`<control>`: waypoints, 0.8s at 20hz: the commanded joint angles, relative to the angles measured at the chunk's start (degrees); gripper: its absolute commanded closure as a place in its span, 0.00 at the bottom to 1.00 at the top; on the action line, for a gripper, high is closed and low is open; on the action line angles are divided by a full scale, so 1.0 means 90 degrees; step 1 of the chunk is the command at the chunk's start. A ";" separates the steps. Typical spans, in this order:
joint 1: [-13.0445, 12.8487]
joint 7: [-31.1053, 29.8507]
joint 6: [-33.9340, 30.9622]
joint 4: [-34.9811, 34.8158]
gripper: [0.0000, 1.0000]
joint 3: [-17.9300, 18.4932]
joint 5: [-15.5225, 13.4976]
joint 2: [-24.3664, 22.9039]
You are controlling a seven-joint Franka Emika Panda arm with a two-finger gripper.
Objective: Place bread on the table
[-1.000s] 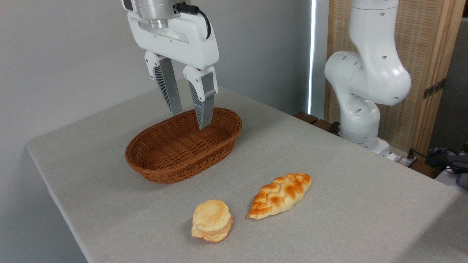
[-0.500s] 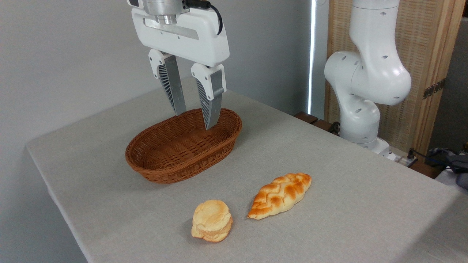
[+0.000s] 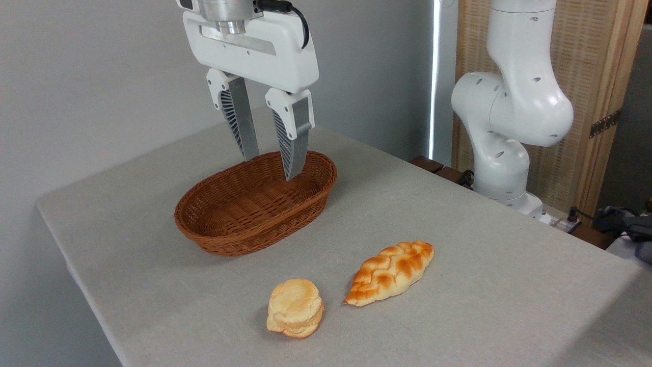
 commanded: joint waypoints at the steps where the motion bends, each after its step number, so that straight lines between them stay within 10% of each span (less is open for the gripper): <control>1: 0.0189 0.0033 0.0001 -0.0055 0.00 -0.0173 -0.0013 -0.0061; 16: 0.0189 0.0812 -0.0154 -0.0045 0.00 -0.0154 -0.0013 -0.0071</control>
